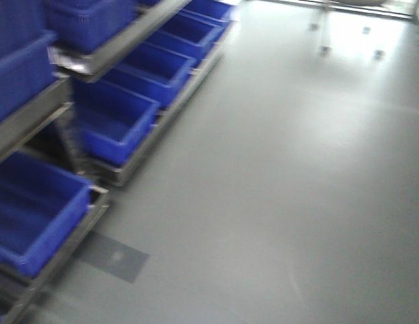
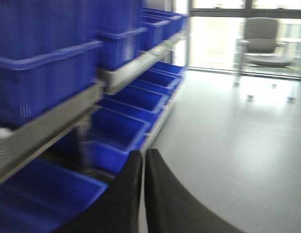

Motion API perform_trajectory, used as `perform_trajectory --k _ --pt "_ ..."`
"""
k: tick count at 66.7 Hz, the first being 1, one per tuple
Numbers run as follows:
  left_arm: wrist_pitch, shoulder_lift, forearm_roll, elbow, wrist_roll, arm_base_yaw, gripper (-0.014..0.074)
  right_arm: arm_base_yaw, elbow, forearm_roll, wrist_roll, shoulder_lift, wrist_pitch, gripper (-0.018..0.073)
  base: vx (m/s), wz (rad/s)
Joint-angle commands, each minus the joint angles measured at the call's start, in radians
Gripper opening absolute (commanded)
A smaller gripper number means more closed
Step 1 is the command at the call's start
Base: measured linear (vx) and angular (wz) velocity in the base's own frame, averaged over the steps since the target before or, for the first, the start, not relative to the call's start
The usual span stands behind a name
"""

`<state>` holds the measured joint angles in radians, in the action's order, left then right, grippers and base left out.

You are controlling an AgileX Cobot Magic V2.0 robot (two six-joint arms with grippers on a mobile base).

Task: Pour parts from conveyor to right shelf
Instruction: 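Drive the base to the shelf and face the empty blue bin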

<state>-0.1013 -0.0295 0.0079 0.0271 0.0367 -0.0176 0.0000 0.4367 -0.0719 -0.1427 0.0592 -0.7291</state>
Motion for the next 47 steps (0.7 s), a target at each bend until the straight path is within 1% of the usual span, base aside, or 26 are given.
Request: perform_trajectory --k 1,15,25,35,47 --pt "0.079 -0.018 -0.008 -0.02 0.008 -0.007 -0.0006 -0.002 0.026 -0.001 -0.009 0.017 0.08 -0.0005 0.38 1.15" --pt "0.079 -0.018 -0.008 -0.02 0.008 -0.007 -0.0006 -0.002 0.026 0.001 -0.009 0.017 0.08 -0.0005 0.35 1.14" --pt "0.079 -0.018 -0.008 -0.02 0.008 -0.007 -0.0006 -0.002 0.026 0.001 -0.009 0.017 0.08 -0.0005 0.31 0.98" --pt "0.079 -0.018 -0.008 -0.02 0.008 -0.007 -0.0006 -0.002 0.026 0.002 -0.009 0.017 0.08 -0.0005 0.31 0.77" --pt "0.079 -0.018 -0.008 -0.02 0.008 -0.007 -0.0006 -0.002 0.026 0.002 -0.009 0.017 0.08 -0.0005 0.3 0.56"
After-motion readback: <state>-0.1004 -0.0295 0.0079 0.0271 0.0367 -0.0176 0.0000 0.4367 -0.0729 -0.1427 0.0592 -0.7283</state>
